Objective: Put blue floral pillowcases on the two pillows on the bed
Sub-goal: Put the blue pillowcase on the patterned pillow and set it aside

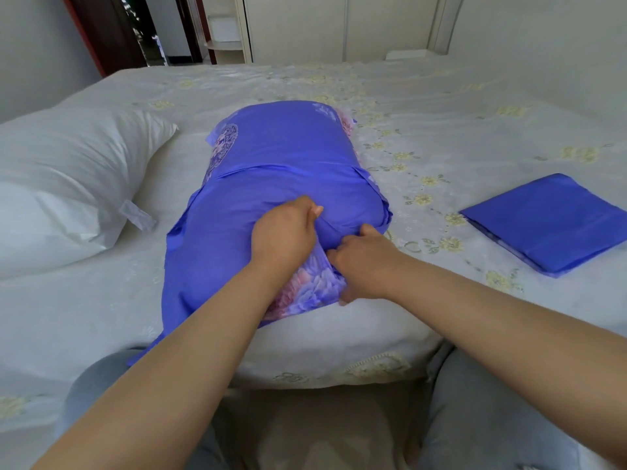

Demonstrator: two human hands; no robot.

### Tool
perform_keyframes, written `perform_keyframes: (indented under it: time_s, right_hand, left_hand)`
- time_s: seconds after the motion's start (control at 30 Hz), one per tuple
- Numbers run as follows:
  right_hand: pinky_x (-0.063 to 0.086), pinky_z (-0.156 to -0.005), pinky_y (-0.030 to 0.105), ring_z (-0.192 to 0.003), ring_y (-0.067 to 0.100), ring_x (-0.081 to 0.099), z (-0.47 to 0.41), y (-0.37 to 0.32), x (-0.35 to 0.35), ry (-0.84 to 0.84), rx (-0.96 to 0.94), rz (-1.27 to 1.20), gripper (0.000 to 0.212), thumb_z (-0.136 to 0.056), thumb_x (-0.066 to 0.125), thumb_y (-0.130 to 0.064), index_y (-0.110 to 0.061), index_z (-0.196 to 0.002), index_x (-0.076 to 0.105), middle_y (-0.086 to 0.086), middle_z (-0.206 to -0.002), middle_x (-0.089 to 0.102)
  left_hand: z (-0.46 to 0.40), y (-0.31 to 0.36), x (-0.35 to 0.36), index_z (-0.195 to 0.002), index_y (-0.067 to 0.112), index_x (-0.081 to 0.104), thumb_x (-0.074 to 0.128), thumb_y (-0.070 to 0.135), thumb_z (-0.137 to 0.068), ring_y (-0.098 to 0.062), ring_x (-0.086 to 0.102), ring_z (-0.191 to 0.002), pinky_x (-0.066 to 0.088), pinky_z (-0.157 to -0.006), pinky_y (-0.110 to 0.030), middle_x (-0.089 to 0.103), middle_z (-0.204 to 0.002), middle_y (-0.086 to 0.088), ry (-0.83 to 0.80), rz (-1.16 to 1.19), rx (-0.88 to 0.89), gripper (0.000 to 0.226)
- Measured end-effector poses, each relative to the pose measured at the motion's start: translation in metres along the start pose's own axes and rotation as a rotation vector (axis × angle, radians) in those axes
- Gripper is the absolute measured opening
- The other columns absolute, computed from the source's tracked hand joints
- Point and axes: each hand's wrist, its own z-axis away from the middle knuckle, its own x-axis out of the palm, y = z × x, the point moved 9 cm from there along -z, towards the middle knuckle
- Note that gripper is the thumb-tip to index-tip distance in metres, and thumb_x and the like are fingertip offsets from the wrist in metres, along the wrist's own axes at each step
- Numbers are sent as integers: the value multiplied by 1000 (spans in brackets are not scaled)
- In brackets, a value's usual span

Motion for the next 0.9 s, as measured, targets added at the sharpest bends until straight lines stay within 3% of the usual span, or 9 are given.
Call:
perform_keyframes:
  time_s: [0.13, 0.3, 0.37, 0.47, 0.57, 0.63, 0.73, 0.83, 0.9]
  right_hand:
    - [28, -91, 36, -98, 21, 57, 16, 3, 15, 71, 14, 4, 9, -85, 55, -34, -27, -86, 50, -2, -96, 65]
    - [33, -68, 26, -69, 18, 47, 50, 48, 12, -53, 97, -303, 44, -76, 64, -58, -23, -64, 40, -6, -62, 47]
    - [30, -58, 25, -63, 17, 46, 66, 62, 24, -202, 140, -447, 46, -74, 65, -62, -21, -64, 48, -4, -62, 47]
    - [34, -58, 22, -56, 12, 45, 93, 79, 42, -421, 222, -673, 48, -80, 60, -59, -12, -67, 62, -5, -57, 49]
    - [44, -68, 23, -64, 10, 58, 89, 118, 18, 22, 426, -971, 40, -85, 55, -54, -18, -76, 71, -5, -73, 69]
    - [44, -75, 23, -78, 10, 59, 79, 125, 4, 281, 451, -1008, 27, -86, 61, -46, -22, -91, 71, -6, -89, 68]
    - [38, -71, 20, -82, 10, 54, 53, 100, 10, 269, 378, -838, 25, -82, 70, -37, -22, -103, 70, -8, -92, 60]
    - [38, -65, 29, -76, 19, 56, 53, 95, 0, 462, 405, -701, 19, -88, 63, -34, -15, -88, 69, 2, -85, 65]
    - [40, -62, 32, -73, 25, 58, 61, 94, -7, 610, 408, -697, 20, -91, 60, -30, -12, -87, 68, 5, -79, 67]
  left_hand:
    - [4, 16, 31, -98, 13, 58, 37, 40, -99, -33, 60, -95, 39, -65, -36, 66, -102, -11, -123, -121, 113, 34]
    - [0, 30, 46, -88, 18, 59, 41, 45, -97, -27, 59, -94, 31, -64, -30, 66, -99, -5, -212, -29, 104, 33]
    - [2, 31, 50, -81, 19, 57, 44, 49, -94, -24, 58, -91, 31, -62, -29, 63, -95, -3, -239, -13, 93, 36]
    - [4, 27, 47, -80, 19, 56, 44, 50, -94, -24, 58, -91, 33, -63, -29, 62, -95, -2, -212, 21, 57, 36]
    - [5, 36, 43, -85, 20, 55, 42, 47, -96, -27, 58, -89, 34, -62, -29, 65, -94, -3, -198, 57, 61, 32]
    - [10, 49, 40, -90, 20, 56, 40, 46, -97, -28, 59, -88, 34, -61, -30, 65, -94, -3, -205, 48, 96, 32]
    - [12, 52, 32, -92, 19, 57, 40, 48, -96, -25, 58, -88, 35, -61, -30, 64, -93, -1, -191, 31, 93, 33]
    - [14, 66, 5, -87, 18, 61, 52, 46, -91, -22, 54, -95, 41, -55, -30, 61, -91, 1, 48, -73, 254, 30]
    - [16, 74, -1, -92, 19, 63, 55, 49, -88, -21, 53, -100, 48, -57, -32, 63, -90, 2, 70, -82, 306, 32]
